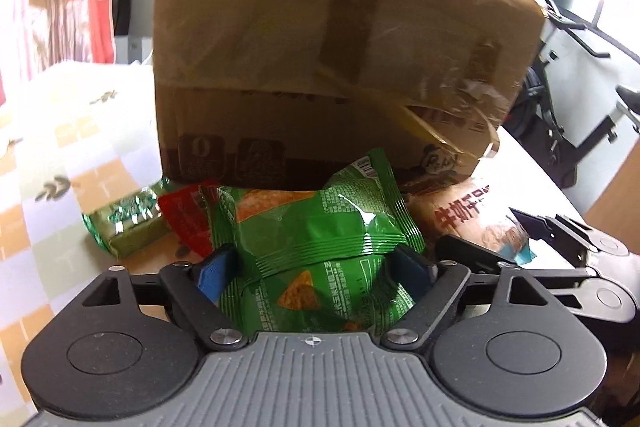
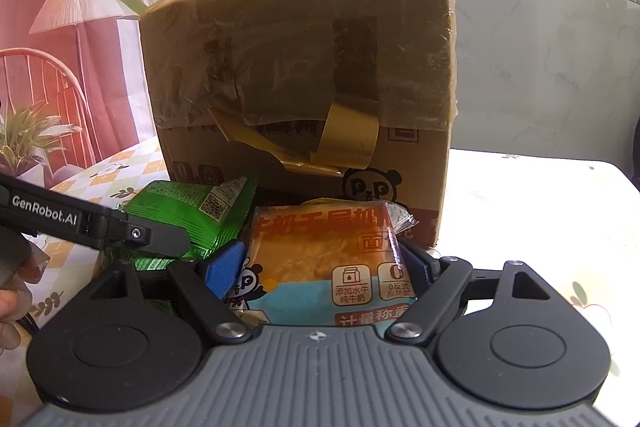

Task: Organize snacks
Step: 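Close left tool on green chip bag and lift while right tool holds bread packet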

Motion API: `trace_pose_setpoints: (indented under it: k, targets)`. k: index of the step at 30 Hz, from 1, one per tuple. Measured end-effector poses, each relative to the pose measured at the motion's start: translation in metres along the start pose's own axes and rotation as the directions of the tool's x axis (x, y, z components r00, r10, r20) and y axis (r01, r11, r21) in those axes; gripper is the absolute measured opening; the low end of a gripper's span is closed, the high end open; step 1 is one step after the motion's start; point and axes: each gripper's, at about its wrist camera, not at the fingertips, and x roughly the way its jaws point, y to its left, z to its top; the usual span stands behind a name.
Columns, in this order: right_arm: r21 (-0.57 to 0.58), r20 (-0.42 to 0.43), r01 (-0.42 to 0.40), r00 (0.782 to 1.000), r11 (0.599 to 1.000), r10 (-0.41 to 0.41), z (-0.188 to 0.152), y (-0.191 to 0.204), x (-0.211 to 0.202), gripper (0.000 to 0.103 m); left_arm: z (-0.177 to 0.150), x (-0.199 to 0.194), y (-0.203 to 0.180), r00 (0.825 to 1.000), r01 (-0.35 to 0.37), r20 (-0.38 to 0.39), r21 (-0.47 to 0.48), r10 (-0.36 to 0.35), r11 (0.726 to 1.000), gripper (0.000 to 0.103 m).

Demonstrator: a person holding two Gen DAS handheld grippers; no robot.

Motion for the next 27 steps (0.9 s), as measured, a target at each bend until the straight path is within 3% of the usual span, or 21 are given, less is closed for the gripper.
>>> trace_pose_setpoints:
  k: [3,15,20,23,27]
  targets:
    - [-0.005,-0.001,0.003,1.0,1.0,-0.003,0.0,0.001,0.0,0.084,0.0,-0.004,0.0,1.0,0.004,0.005,-0.001,-0.004,1.0,0.078]
    - [-0.011,-0.015,0.015,1.0,1.0,-0.016,0.001,0.001,0.004,0.087,0.003,-0.027,0.022,0.998,-0.044,0.034,-0.021,0.044,0.999,0.076]
    - [-0.072,-0.021,0.067,0.997,0.995,-0.068,0.001,0.014,0.006,0.087,0.006,-0.037,0.032,0.997,-0.061,0.049,-0.023,0.062,0.998,0.076]
    - [-0.096,-0.034,0.089,0.995,0.991,-0.092,0.003,0.022,0.004,0.079,0.007,-0.046,0.041,0.996,-0.058,0.066,-0.023,0.06,0.998,0.076]
    - [-0.021,-0.082,0.098,0.992,0.995,-0.099,0.007,0.022,-0.009,0.075,0.007,-0.057,0.05,0.995,-0.05,0.081,-0.008,0.05,0.999,0.076]
